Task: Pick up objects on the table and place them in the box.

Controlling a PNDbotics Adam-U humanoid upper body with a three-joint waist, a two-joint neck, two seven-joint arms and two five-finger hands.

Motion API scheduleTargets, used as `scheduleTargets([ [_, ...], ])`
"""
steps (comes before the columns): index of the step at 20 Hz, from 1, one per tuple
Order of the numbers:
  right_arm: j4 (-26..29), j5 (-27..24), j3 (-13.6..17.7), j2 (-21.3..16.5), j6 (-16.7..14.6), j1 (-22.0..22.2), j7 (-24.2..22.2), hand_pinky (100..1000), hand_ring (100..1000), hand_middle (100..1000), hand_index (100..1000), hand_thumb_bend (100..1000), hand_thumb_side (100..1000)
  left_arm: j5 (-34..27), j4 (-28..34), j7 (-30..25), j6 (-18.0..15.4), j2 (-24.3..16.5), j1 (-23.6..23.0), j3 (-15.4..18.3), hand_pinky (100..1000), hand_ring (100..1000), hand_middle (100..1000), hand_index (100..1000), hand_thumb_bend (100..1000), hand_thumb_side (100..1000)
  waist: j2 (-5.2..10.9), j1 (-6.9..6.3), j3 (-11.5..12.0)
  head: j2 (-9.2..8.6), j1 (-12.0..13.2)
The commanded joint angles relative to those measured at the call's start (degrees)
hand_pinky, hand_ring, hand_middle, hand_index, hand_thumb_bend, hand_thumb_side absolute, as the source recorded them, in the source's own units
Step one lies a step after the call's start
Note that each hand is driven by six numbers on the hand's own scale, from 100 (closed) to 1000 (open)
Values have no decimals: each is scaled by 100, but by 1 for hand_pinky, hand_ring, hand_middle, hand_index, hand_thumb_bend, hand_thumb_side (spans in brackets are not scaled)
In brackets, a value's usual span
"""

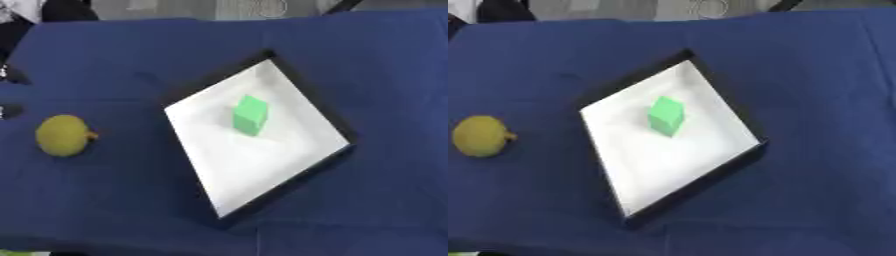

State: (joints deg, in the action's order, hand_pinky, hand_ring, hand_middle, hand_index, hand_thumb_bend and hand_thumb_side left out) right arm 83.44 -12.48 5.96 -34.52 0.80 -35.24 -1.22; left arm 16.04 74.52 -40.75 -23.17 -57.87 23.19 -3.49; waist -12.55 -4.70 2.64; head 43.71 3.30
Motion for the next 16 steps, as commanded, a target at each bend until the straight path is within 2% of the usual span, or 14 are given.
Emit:
scheduleTargets([
  [1, 40, 33, 25, -104, -24, -104, -20, 1000, 997, 993, 882, 100, 470, -95, 17, -240, -155, -147, 88, 9, 934, 899, 857, 908, 352, 814, 6, 108, -6, 40, -99],
  [3, 39, 40, 31, -123, -38, -106, -18, 1000, 996, 992, 882, 100, 470, -123, 118, -253, -167, -170, 55, 14, 945, 908, 854, 909, 401, 820, -30, 122, -12, 40, -185],
  [8, 17, 69, 25, -145, -61, -88, -30, 1000, 996, 993, 882, 100, 470, 34, 583, -38, -119, -212, -14, 63, 968, 920, 850, 913, 486, 772, -104, 127, -6, 40, -344],
  [16, 7, 110, 5, -114, -62, -79, -77, 1000, 997, 994, 882, 100, 470, 756, 833, 325, 260, -253, 38, -184, 973, 930, 859, 923, 639, 655, -177, 110, -37, 40, -137],
])
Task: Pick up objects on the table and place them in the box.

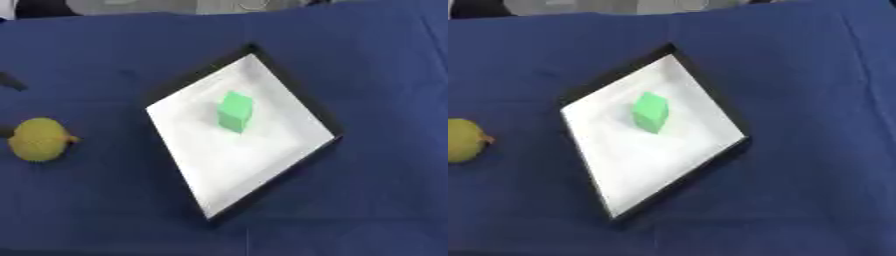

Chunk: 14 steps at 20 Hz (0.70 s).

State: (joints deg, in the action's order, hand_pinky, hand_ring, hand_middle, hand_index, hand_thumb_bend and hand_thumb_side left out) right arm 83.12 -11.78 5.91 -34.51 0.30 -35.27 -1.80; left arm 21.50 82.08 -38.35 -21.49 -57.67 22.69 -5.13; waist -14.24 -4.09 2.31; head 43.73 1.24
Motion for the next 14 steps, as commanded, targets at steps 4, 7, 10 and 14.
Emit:
scheduleTargets([
  [4, 24, 63, 0, -86, -9, -62, -41, 1000, 998, 995, 883, 100, 470, 580, -123, 147, 237, -236, 171, -228, 976, 936, 866, 930, 740, 565, -46, 46, -32, 39, 111],
  [7, 13, 83, 1, -69, -8, -45, -54, 1000, 998, 996, 883, 100, 470, 866, -392, 276, 313, -135, 282, -314, 977, 937, 868, 936, 775, 536, -66, 50, -48, 39, 136],
  [10, 4, 96, 4, -61, -11, -30, -62, 1000, 998, 996, 883, 100, 470, 1151, -652, 406, 309, -14, 351, -391, 975, 936, 867, 935, 770, 550, -79, 57, -62, 39, 156],
  [14, -1, 100, 5, -51, -18, -23, -67, 1000, 998, 996, 883, 100, 470, 1528, -889, 566, 216, 187, 428, -449, 969, 931, 864, 935, 722, 556, -89, 74, -67, 39, 150],
])
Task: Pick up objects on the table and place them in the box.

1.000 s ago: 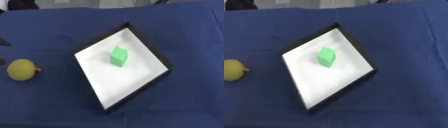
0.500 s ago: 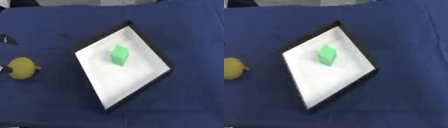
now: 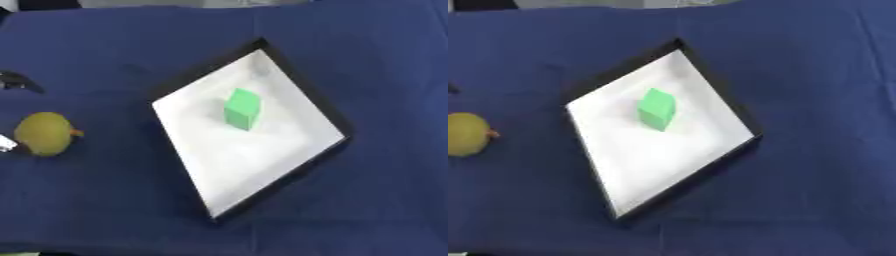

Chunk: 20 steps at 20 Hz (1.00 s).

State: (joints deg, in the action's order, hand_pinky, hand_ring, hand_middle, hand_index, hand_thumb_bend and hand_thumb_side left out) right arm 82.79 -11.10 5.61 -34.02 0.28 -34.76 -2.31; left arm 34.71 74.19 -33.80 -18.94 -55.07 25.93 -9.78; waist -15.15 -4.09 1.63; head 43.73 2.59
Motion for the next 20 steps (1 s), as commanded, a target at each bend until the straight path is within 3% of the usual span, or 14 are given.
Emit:
scheduleTargets([
  [1, 30, 33, 33, -96, -16, -72, -18, 1000, 998, 996, 883, 100, 470, 300, -158, 160, -61, 0, 128, 18, 967, 929, 862, 935, 715, 558, 0, 80, 1, 39, 5],
  [4, 23, 41, 27, -88, -21, -70, -27, 1000, 999, 996, 884, 100, 470, 582, -323, 313, -150, 198, 206, 23, 955, 920, 850, 929, 692, 554, -13, 97, -2, 39, 5],
  [5, 21, 44, 27, -87, -23, -71, -29, 1000, 999, 996, 884, 100, 470, 656, -365, 355, -197, 249, 225, 14, 932, 901, 830, 918, 664, 496, -20, 102, -5, 39, 11],
  [6, 18, 47, 28, -86, -25, -73, -29, 1000, 999, 996, 884, 100, 470, 705, -404, 394, -239, 285, 239, 6, 932, 901, 830, 918, 664, 496, -26, 104, -7, 39, 13],
  [8, 13, 54, 29, -89, -26, -73, -28, 1000, 999, 997, 884, 100, 470, 709, -459, 454, -287, 331, 243, 4, 814, 810, 753, 868, 501, 176, -34, 107, -9, 39, 6],
  [9, 9, 59, 27, -92, -28, -72, -29, 1000, 999, 997, 884, 100, 470, 656, -486, 457, -284, 349, 228, 10, 791, 791, 735, 845, 446, 100, -37, 109, -11, 39, -4],
  [15, -3, 69, 28, -118, -45, -55, -27, 1000, 999, 997, 884, 100, 470, 155, 0, 350, -167, 239, 60, 179, 695, 711, 646, 720, 251, 100, -34, 112, -4, 39, -103],
  [20, -14, 67, 36, -161, -60, -22, -12, 1000, 999, 996, 884, 100, 470, -303, 736, 320, -84, 0, -27, 490, 685, 696, 627, 677, 228, 100, 4, 107, 21, 39, -200],
])
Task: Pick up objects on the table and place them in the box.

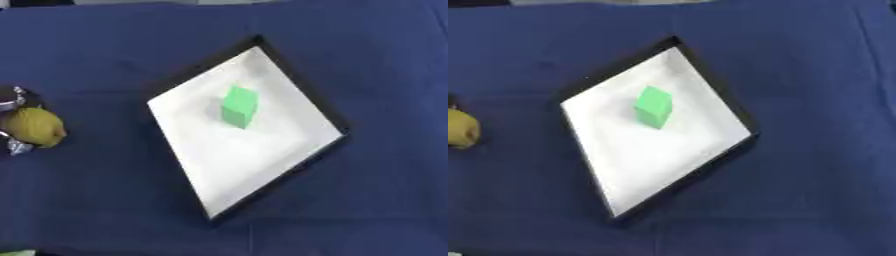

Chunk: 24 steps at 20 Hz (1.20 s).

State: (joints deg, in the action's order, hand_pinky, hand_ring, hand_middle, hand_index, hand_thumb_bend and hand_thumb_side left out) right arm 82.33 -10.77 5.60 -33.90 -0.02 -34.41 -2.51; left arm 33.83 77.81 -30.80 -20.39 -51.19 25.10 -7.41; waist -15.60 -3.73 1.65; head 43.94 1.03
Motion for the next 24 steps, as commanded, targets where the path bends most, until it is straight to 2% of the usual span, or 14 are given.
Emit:
scheduleTargets([
  [1, 29, 33, 38, -182, -31, -52, 12, 1000, 999, 996, 884, 100, 470, -300, 544, 71, 94, -437, 94, 332, 679, 688, 619, 667, 249, 100, 60, 68, 30, 18, -55],
  [6, 38, 11, 36, -215, -38, -58, 27, 1000, 998, 995, 884, 100, 470, -655, 1385, 334, 365, -629, 591, 499, 667, 666, 596, 630, 306, 100, 127, 52, 77, 18, -97],
  [9, 47, -11, 24, -220, -30, -81, 29, 1000, 998, 995, 884, 100, 470, -882, 1602, 397, 460, -561, 1124, 413, 660, 654, 585, 612, 296, 100, 172, 41, 94, 18, -169],
  [12, 52, -28, 4, -205, -18, -108, 19, 1000, 997, 994, 884, 100, 470, -1058, 1569, 304, 487, -352, 1661, 233, 655, 645, 578, 604, 273, 100, 208, 41, 90, 18, -213],
  [15, 53, -40, 6, -218, -21, -124, 30, 1000, 997, 993, 884, 100, 470, -1173, 1411, 176, 488, 7, 2275, 88, 651, 623, 560, 588, 243, 100, 245, 55, 94, 18, -253],
  [20, 45, -79, 29, -209, -16, -155, 73, 1000, 997, 993, 885, 100, 470, -1126, 1019, -31, 359, 819, 3298, -253, 650, 614, 554, 578, 263, 100, 317, 79, 128, 18, -249],
  [24, 53, -122, 43, -180, -2, -214, 106, 1000, 997, 993, 886, 100, 470, -775, 692, -130, 94, 1516, 3809, -523, 652, 613, 557, 577, 334, 100, 375, 104, 143, 18, -237],
])
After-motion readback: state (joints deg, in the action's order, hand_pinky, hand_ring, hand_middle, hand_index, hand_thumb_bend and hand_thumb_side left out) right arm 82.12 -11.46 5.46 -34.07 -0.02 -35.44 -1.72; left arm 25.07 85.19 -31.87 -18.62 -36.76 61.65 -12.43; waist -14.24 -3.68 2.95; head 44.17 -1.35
